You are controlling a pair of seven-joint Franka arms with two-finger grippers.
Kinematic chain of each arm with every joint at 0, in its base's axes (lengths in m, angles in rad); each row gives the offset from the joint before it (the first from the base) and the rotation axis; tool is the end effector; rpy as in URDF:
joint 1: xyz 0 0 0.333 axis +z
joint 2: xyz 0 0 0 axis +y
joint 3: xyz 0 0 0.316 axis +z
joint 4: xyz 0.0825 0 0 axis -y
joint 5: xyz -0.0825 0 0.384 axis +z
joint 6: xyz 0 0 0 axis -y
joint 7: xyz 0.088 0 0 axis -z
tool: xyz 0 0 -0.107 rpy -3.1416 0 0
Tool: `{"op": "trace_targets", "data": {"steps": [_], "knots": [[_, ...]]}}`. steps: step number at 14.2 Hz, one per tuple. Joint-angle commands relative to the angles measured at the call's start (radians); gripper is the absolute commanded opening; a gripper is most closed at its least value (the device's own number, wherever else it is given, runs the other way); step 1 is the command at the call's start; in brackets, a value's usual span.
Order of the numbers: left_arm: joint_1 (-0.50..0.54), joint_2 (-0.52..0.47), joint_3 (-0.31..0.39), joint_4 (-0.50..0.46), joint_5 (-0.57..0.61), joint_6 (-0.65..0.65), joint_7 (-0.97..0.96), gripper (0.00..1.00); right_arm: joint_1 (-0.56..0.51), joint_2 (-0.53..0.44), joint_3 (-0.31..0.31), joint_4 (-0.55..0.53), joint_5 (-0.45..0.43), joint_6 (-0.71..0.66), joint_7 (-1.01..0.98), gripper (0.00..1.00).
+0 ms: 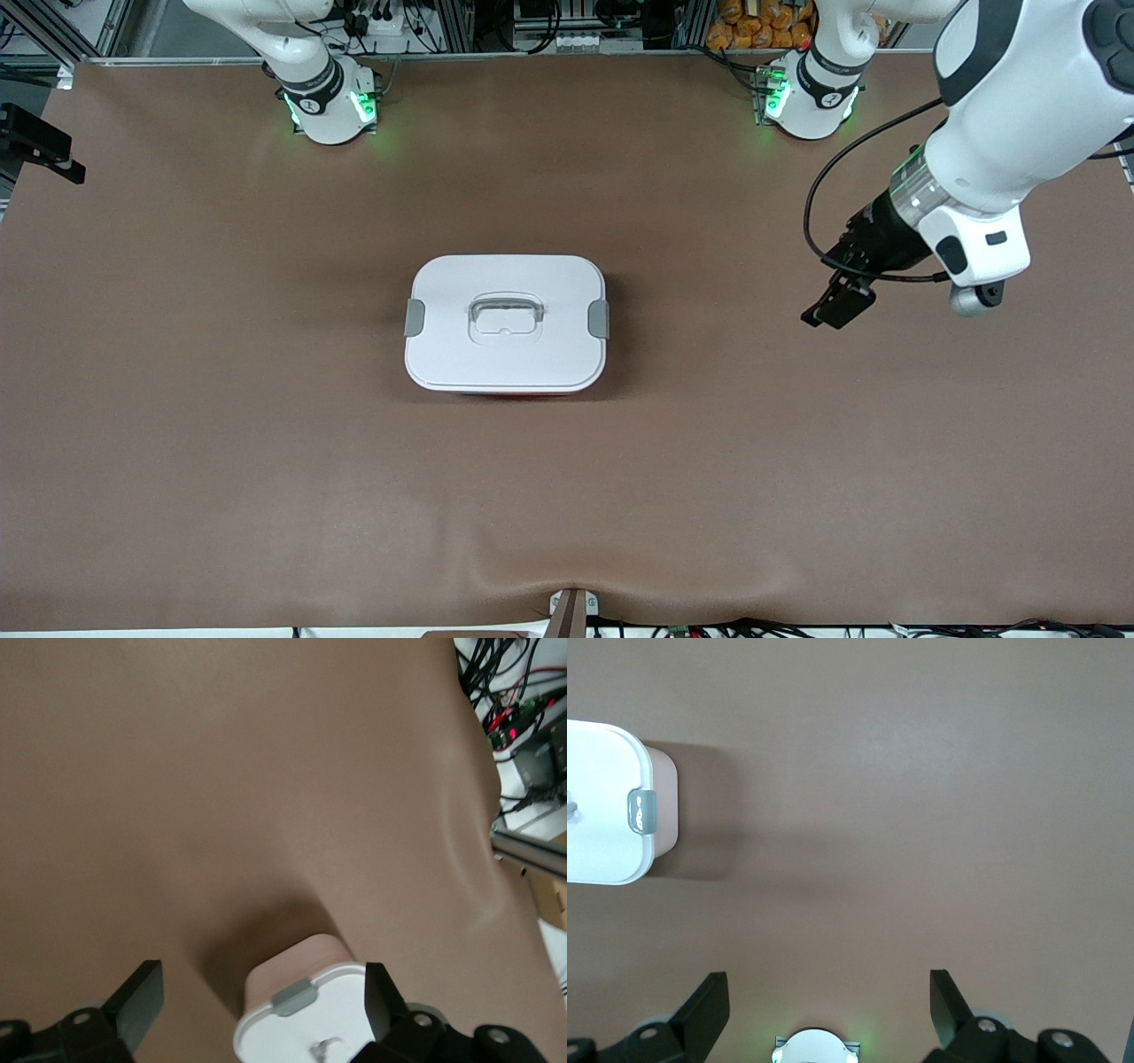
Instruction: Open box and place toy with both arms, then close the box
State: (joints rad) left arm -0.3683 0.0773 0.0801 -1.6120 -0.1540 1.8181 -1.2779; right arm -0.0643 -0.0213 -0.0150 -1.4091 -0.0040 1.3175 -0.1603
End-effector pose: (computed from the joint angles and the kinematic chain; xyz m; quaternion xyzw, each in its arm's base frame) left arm 0.5700 -0.1839 0.5844 0.8693 0.4846 -0.0056 0.0968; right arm 0.5169 -0.0417 0.6888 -0.9986 -0.0400 0.0351 0.0024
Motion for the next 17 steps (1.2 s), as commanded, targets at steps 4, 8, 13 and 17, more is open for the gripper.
{"op": "trace_targets", "data": {"steps": [4, 8, 13, 17], "knots": [[0.012, -0.16, -0.01, -0.169, 0.016, -0.002, 0.214, 1.0, -0.014, -0.014, 0.009, -0.005, -0.002, -0.008, -0.008, 1.0], [0.127, -0.208, -0.075, -0.201, 0.017, -0.022, 0.386, 1.0, -0.017, -0.014, 0.007, -0.005, -0.004, -0.008, -0.008, 1.0], [0.204, -0.214, -0.149, -0.2, 0.097, -0.085, 0.601, 1.0, -0.015, -0.014, 0.009, -0.005, -0.002, -0.008, -0.008, 1.0], [0.219, -0.214, -0.137, -0.189, 0.181, -0.102, 0.834, 1.0, -0.014, -0.014, 0.009, -0.005, -0.002, -0.008, -0.008, 1.0]]}}
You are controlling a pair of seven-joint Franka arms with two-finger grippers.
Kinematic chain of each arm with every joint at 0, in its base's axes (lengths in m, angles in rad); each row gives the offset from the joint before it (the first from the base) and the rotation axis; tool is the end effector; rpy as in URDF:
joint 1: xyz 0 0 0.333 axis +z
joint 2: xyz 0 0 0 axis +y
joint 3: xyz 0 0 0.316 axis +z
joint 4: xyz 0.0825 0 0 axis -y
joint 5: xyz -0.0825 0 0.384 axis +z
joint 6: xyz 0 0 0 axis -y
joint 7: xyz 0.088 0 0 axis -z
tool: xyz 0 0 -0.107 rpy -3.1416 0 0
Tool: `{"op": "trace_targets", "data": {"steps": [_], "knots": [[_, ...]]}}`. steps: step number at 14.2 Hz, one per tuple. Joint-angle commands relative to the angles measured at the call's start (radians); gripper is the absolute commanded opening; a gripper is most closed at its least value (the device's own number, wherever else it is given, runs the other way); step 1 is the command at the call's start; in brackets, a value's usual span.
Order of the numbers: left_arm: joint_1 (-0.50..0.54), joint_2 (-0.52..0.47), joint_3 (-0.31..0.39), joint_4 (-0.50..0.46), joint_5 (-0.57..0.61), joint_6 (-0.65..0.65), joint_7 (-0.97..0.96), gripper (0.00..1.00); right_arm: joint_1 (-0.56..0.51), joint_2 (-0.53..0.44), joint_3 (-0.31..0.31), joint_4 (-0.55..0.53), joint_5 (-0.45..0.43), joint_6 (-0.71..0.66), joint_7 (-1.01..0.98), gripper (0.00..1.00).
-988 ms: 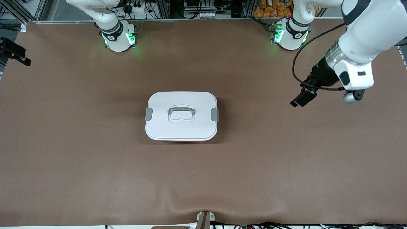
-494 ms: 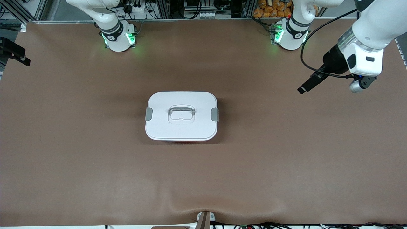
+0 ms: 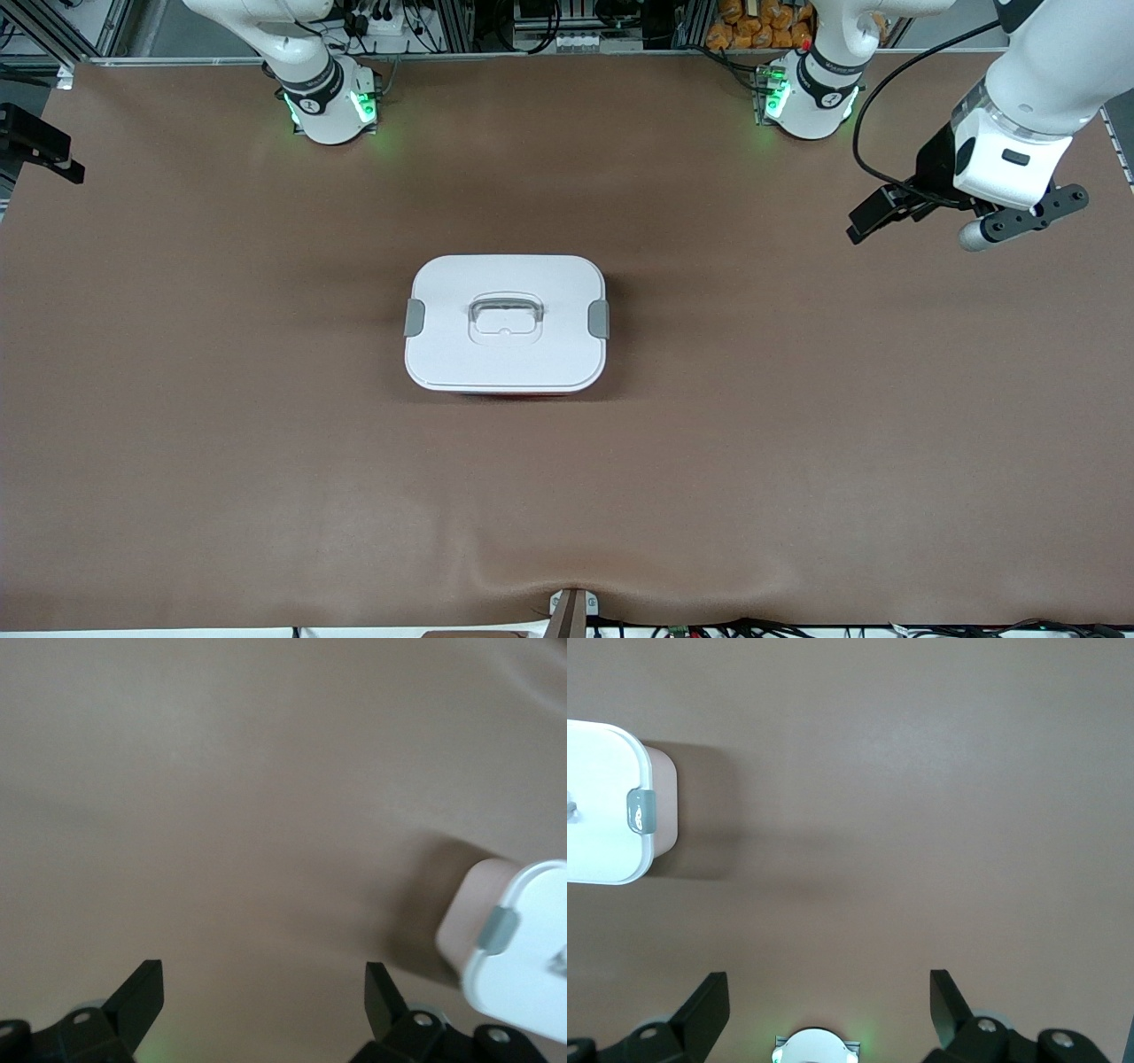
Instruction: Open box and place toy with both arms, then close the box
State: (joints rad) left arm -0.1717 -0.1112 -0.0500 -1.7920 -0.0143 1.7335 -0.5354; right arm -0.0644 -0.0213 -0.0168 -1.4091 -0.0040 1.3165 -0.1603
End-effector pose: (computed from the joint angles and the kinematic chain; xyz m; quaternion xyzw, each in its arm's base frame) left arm 0.5176 -0.1193 0.5938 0.9872 0.1572 0.0228 0.0137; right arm 0.5167 -0.0427 0.6887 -0.9986 -0.0391 0.0356 0.0025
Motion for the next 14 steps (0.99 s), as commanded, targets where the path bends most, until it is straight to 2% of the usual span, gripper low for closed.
{"op": "trace_targets", "data": {"steps": [1, 4, 7, 9, 14], "knots": [[0.023, -0.025, -0.008, -0.001, 0.062, -0.029, 0.139, 1.0, -0.014, -0.014, 0.011, -0.005, -0.002, -0.006, -0.008, 1.0], [0.023, -0.013, -0.007, 0.045, 0.128, -0.112, 0.317, 1.0, -0.015, -0.014, 0.011, -0.005, -0.002, -0.006, -0.007, 1.0], [0.021, -0.002, 0.019, 0.095, 0.154, -0.147, 0.405, 1.0, -0.015, -0.012, 0.009, -0.005, -0.002, -0.006, -0.007, 1.0], [0.023, 0.027, 0.019, 0.152, 0.143, -0.196, 0.414, 1.0, -0.017, -0.006, 0.011, -0.005, -0.002, -0.005, -0.005, 1.0], [0.018, 0.073, 0.019, 0.22, 0.12, -0.245, 0.414, 1.0, -0.017, -0.005, 0.009, -0.004, -0.002, -0.005, -0.005, 1.0]]}}
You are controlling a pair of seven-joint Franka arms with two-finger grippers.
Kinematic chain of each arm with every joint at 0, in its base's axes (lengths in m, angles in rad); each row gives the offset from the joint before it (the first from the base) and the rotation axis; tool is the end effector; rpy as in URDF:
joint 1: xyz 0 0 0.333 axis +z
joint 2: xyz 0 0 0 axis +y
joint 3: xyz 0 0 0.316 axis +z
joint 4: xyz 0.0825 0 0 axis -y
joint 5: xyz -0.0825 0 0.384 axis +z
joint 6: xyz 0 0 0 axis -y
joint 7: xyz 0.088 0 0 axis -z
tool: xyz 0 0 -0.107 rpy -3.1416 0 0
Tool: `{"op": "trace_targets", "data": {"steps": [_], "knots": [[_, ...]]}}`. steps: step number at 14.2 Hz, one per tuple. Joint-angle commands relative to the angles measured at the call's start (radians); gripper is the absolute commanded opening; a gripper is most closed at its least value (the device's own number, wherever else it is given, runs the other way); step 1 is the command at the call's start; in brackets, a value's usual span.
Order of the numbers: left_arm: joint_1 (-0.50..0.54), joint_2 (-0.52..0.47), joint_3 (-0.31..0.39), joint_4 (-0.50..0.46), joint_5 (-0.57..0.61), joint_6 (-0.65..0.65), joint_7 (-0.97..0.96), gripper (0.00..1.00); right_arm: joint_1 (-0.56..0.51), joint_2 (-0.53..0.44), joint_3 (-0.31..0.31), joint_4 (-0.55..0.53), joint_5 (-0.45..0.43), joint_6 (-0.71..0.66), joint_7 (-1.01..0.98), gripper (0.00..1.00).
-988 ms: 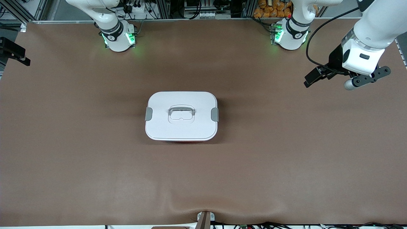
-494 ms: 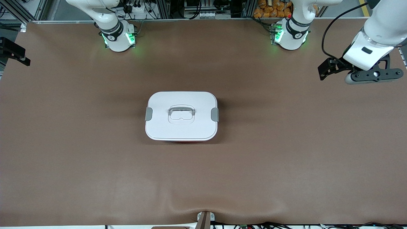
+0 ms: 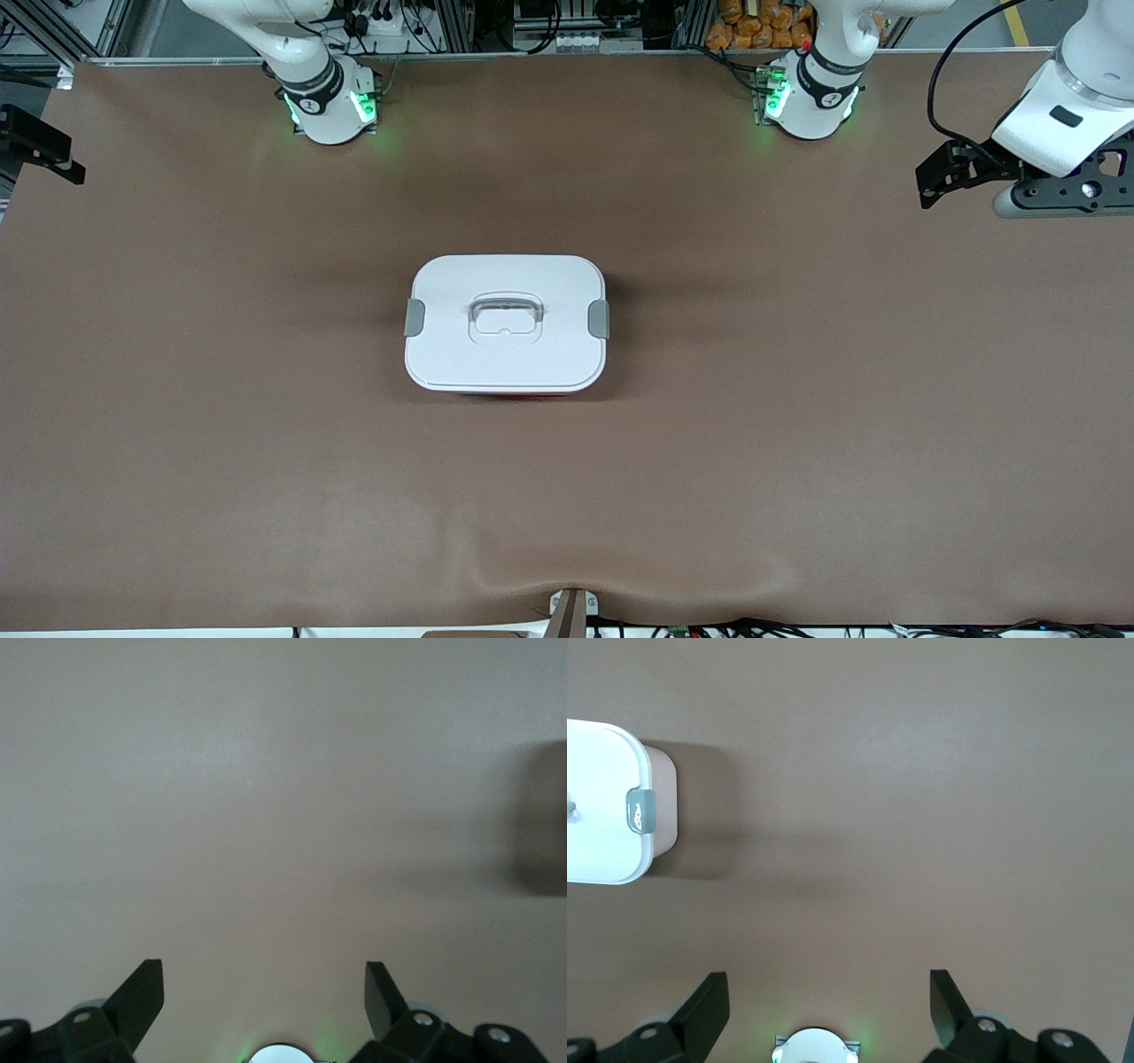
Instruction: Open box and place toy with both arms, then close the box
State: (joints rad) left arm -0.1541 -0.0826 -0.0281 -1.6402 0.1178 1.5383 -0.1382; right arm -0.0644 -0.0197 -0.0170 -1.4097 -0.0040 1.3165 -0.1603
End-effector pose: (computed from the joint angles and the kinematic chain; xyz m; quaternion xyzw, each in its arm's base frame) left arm 0.5185 -0.0831 0.6344 -0.9979 0.0206 0.0000 0.0608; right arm 0.5173 -0.0428 0.6876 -0.9986 -0.0390 0.0367 0.0027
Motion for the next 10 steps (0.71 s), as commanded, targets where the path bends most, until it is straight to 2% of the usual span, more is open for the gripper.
{"op": "trace_targets", "data": {"steps": [1, 4, 8, 10], "knots": [[0.008, 0.046, -0.003, 0.069, -0.013, -0.061, 0.034, 1.0, -0.017, -0.006, 0.011, -0.003, -0.002, -0.005, -0.007, 1.0], [0.019, 0.011, -0.004, 0.031, -0.021, -0.11, 0.069, 1.0, -0.017, -0.005, 0.009, -0.003, -0.002, -0.005, -0.007, 1.0], [0.065, 0.001, -0.018, 0.008, -0.053, -0.047, 0.051, 1.0, -0.017, -0.005, 0.009, -0.003, -0.002, -0.005, -0.007, 1.0], [0.128, 0.007, -0.088, 0.014, -0.053, -0.037, 0.04, 1.0, -0.017, -0.005, 0.009, -0.003, -0.002, -0.005, -0.007, 1.0]]}}
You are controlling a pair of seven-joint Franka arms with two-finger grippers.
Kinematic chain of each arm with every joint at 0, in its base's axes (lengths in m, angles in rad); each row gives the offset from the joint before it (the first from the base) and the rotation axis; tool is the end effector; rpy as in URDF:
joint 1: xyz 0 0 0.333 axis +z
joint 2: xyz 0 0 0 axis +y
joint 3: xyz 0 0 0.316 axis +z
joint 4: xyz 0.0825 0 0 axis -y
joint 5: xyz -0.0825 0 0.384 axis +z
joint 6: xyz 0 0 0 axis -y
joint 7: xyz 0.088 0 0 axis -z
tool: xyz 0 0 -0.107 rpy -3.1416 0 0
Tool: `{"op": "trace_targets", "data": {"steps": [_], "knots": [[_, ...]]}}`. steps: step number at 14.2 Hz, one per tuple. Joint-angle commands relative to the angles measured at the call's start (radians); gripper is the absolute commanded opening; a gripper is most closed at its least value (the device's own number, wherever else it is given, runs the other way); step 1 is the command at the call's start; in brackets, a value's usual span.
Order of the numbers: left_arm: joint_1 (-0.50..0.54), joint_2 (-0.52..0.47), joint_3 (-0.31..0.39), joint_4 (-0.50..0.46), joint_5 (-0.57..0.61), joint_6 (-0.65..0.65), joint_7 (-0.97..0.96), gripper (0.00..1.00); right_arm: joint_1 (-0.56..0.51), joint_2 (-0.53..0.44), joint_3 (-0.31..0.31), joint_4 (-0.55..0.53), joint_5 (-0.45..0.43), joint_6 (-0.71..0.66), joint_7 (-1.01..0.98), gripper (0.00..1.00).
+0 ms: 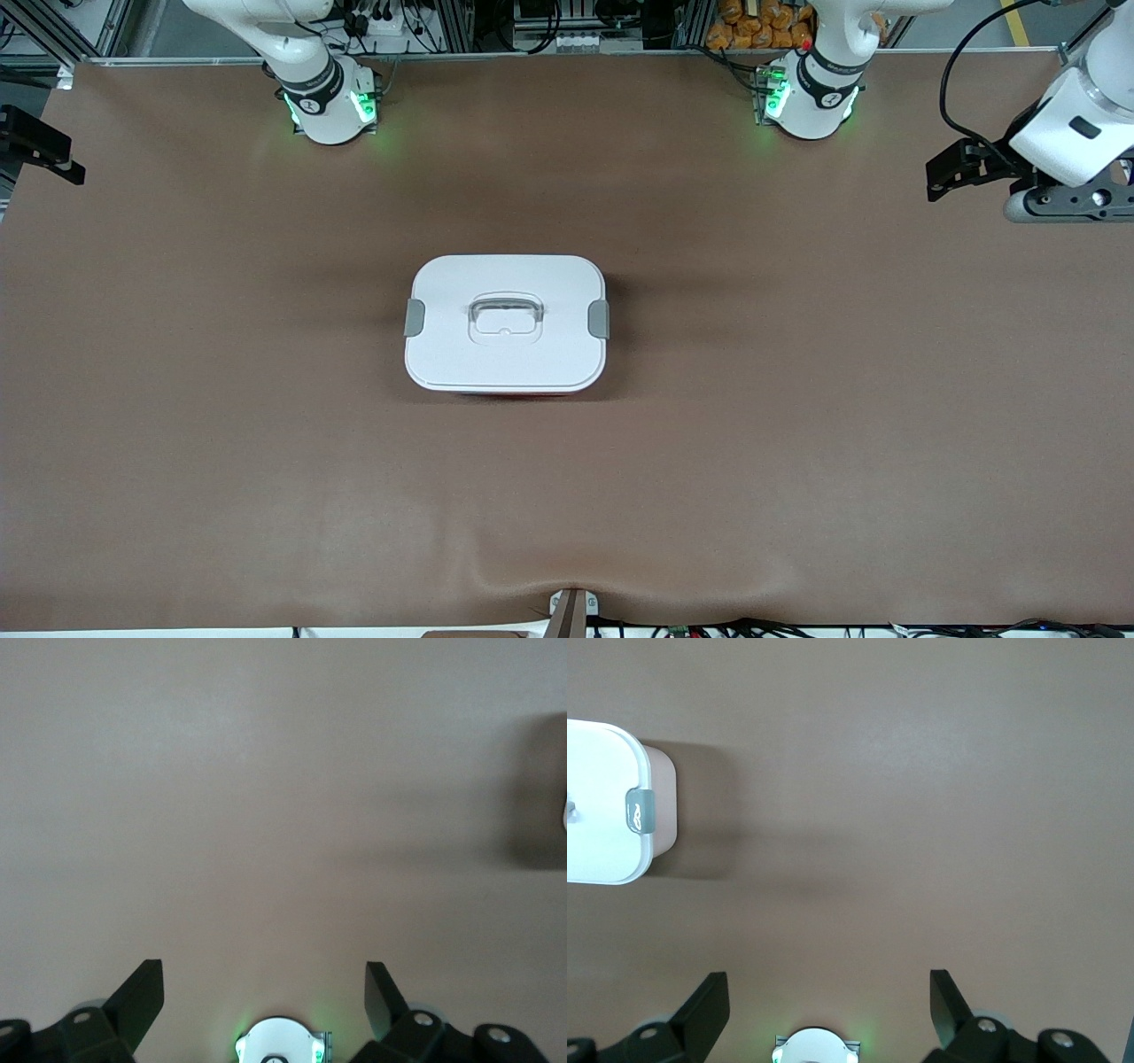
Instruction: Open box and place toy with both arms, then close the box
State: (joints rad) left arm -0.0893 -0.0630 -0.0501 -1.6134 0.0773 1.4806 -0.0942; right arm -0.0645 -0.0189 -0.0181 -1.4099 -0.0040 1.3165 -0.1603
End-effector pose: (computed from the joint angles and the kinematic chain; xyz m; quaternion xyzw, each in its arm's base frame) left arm 0.5210 -0.0651 0.6313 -0.9984 0.0203 0.0300 0.0439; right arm 0.5175 -0.0435 0.6871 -0.9986 -0.0384 0.0372 0.0027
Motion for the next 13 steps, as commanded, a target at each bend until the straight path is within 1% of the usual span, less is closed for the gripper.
{"op": "trace_targets", "data": {"steps": [1, 9, 13], "knots": [[0.077, -0.012, -0.088, -0.016, -0.013, 0.024, -0.004, 1.0, -0.018, -0.006, 0.01, -0.003, -0.002, -0.005, -0.007, 1.0], [0.075, -0.008, -0.094, -0.017, -0.016, 0.041, -0.032, 1.0, -0.018, -0.006, 0.01, -0.003, -0.001, -0.005, -0.005, 1.0], [0.075, 0.012, -0.094, -0.011, -0.03, 0.064, -0.038, 1.0, -0.018, -0.004, 0.006, -0.003, -0.001, -0.003, -0.005, 1.0]]}}
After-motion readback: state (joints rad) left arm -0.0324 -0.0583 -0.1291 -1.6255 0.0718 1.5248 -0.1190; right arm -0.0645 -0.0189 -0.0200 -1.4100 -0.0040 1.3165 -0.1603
